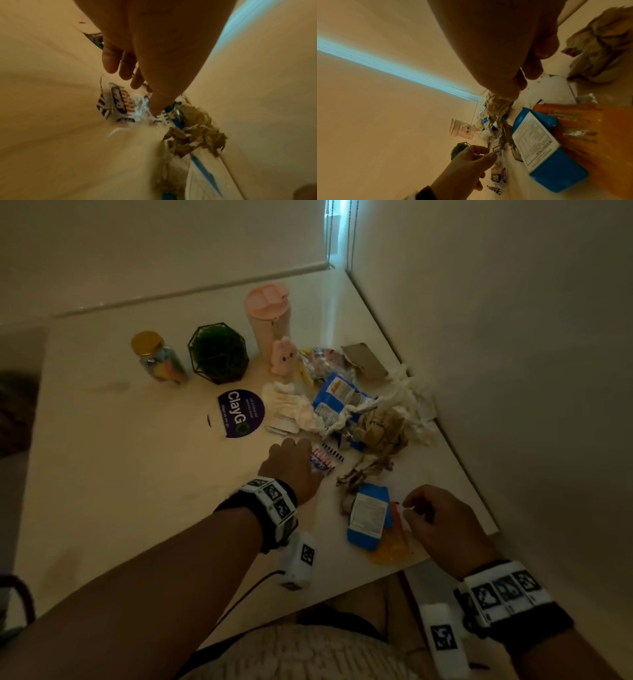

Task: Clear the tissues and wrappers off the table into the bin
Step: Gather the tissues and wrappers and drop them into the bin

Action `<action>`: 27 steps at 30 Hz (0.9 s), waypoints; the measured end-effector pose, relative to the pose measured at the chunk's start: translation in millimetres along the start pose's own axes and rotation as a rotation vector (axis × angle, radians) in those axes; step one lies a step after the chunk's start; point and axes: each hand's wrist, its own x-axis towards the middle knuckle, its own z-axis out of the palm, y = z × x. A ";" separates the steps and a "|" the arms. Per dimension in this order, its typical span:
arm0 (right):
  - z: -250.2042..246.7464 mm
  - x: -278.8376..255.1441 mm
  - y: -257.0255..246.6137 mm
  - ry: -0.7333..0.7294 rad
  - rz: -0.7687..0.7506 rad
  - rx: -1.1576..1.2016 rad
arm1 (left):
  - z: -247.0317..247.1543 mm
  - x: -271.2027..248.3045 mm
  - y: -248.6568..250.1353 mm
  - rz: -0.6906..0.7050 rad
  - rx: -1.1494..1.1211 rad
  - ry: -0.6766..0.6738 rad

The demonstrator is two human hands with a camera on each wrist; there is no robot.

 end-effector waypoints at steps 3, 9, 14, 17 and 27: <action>0.6 15.9 -2.9 -0.018 -0.089 -0.108 | 11.3 7.2 2.4 -0.009 0.072 0.023; 20.7 64.2 -32.8 0.014 -0.321 -0.405 | 6.3 11.6 -6.0 -0.044 -0.043 -0.034; 32.2 92.1 -46.7 0.021 -0.477 -0.644 | -11.7 -6.0 -21.6 -0.064 -0.228 -0.056; 29.4 99.4 -55.1 0.025 -0.525 -0.687 | -19.5 -20.2 -35.3 -0.099 -0.332 -0.058; -21.4 99.6 -66.8 0.066 -0.470 0.050 | -27.7 -38.8 -40.8 0.029 -0.603 -0.195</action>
